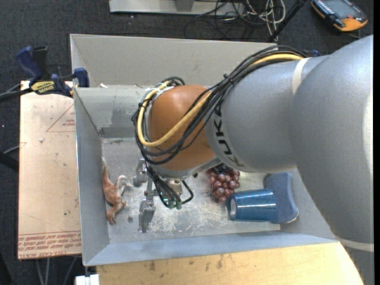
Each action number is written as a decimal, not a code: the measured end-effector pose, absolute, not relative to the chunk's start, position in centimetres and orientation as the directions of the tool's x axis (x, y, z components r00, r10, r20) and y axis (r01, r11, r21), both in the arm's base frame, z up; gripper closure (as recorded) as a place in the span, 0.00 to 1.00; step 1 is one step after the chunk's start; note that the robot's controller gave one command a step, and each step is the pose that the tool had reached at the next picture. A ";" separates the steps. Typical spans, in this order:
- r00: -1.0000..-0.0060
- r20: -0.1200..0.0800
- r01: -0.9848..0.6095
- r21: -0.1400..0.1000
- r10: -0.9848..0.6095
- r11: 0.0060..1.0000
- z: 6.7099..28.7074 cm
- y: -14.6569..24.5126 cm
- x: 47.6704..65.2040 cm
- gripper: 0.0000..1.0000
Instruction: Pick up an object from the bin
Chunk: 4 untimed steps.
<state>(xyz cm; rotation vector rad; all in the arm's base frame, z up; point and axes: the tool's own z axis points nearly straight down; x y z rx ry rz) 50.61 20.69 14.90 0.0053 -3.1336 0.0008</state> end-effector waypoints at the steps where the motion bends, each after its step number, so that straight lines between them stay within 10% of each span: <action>1: -1.000 0.001 0.000 0.001 0.000 1.000 15.3 20.6 50.8 0.00; 2: -0.955 0.001 -0.297 0.001 -0.297 0.955 11.4 21.1 50.1 1.00; 4: -0.889 0.004 -0.458 0.000 -0.458 0.889 12.4 22.5 51.5 1.00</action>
Offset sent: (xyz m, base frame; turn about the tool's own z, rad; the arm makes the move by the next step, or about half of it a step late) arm -0.0047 0.0037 -0.0340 -0.2998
